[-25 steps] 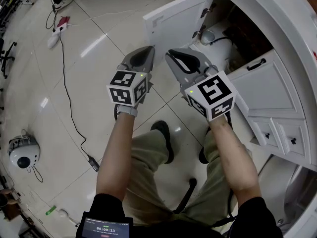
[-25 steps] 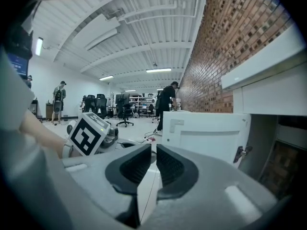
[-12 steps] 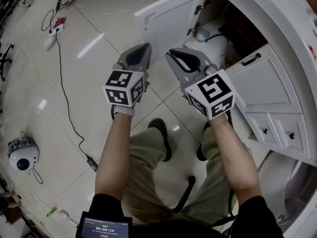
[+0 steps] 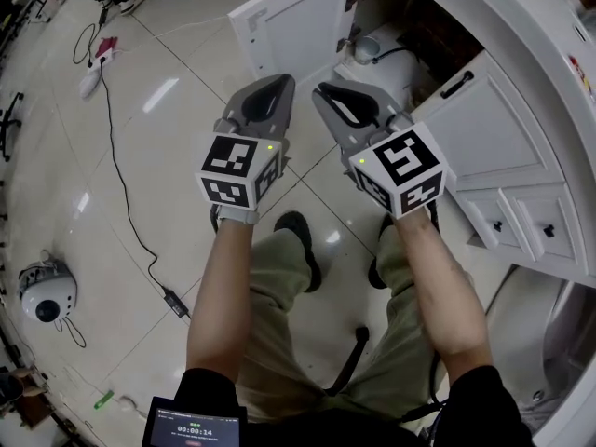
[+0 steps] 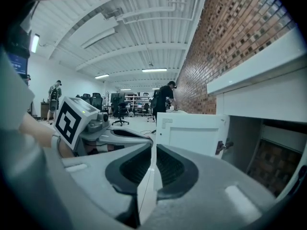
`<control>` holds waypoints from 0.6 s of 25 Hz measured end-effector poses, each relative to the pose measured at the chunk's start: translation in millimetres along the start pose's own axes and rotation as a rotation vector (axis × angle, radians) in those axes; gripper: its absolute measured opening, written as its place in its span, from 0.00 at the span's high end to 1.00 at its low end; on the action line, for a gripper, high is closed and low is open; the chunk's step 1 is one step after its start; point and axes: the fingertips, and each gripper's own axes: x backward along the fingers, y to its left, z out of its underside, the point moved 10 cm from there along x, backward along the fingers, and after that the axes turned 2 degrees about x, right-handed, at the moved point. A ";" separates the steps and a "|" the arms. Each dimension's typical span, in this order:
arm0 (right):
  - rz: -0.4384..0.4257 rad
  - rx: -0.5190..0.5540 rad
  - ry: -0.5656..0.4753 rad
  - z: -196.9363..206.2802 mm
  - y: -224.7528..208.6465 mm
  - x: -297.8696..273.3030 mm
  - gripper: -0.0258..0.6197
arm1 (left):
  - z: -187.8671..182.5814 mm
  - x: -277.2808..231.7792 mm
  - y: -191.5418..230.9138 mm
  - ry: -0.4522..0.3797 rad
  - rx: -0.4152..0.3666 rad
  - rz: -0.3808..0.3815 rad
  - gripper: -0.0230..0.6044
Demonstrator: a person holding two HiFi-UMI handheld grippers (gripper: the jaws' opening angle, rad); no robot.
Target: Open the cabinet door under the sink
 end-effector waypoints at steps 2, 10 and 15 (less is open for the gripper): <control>0.009 -0.004 0.008 3.3 4.0 11.3 0.92 | -1.2 6.1 -13.2 -0.005 0.007 0.009 0.94; 0.059 -0.052 -0.033 6.3 18.1 63.3 0.92 | -14.1 20.0 -78.3 -0.037 0.008 0.051 0.94; 0.085 -0.087 -0.041 16.0 36.4 99.0 0.92 | -23.5 35.4 -116.2 -0.075 0.060 0.051 0.94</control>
